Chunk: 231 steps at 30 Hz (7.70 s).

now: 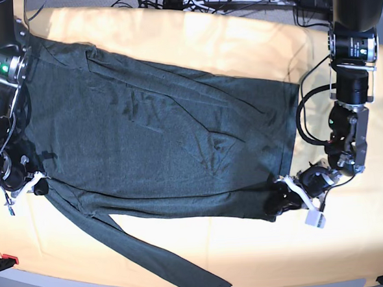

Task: Fold the T-shirt properly
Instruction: 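Fold the shirt lengthwise with both grippers, lifting the side edge over the body, then lower the folded edge and release with the right gripper, then grasp the loose dark green sleeve with the right gripper, then drag the held sleeve with the right gripper across the folded shirt body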

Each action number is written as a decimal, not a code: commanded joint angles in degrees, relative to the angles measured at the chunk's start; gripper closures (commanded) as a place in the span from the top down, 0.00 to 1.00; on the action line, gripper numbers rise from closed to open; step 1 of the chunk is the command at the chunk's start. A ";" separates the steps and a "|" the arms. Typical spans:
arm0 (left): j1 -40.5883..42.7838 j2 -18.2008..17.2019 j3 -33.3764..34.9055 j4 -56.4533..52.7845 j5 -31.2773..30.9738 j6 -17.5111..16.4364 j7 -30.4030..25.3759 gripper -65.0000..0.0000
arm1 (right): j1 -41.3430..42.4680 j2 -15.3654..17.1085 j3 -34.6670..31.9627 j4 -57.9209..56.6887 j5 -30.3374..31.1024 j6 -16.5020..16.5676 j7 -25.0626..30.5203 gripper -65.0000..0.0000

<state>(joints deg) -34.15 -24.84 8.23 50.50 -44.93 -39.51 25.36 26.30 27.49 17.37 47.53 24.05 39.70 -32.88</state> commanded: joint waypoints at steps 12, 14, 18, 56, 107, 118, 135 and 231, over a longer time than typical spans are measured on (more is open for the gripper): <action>-2.03 -6.43 -0.39 1.40 -21.75 -0.49 15.13 0.00 | -13.84 5.44 0.26 23.54 4.90 0.30 -1.53 0.00; -2.05 -7.61 -0.44 1.40 -21.86 -0.49 15.50 0.00 | -14.36 6.27 0.26 23.69 5.14 0.30 -1.92 0.00; -2.03 -9.22 -0.42 1.40 -23.30 -0.49 16.87 0.00 | -14.34 7.65 0.26 23.69 11.93 0.30 -6.88 0.00; -1.57 -10.62 -0.42 1.40 -37.31 -0.49 44.41 0.00 | -21.86 10.84 0.26 28.46 20.48 0.30 -19.69 0.00; 1.44 -12.26 -0.42 1.40 -32.00 -0.49 37.64 0.53 | -8.70 -2.93 0.35 23.30 9.29 -16.11 -10.64 0.67; 1.44 -12.15 -0.42 1.40 -32.00 -0.49 37.66 0.53 | -1.90 -3.02 0.37 6.82 11.96 -14.01 -9.05 0.66; 1.44 -12.15 -0.42 1.40 -32.02 -0.49 37.64 0.53 | -0.76 -3.02 0.35 5.33 23.78 0.30 -18.67 0.60; 1.42 -12.17 -0.44 1.40 -32.24 -0.49 37.62 0.53 | -36.63 4.92 0.26 63.67 34.47 0.30 -37.00 0.00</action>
<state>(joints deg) -31.14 -36.05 8.27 51.22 -75.85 -39.53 64.03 -10.94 31.33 17.12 110.30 57.65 39.72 -70.59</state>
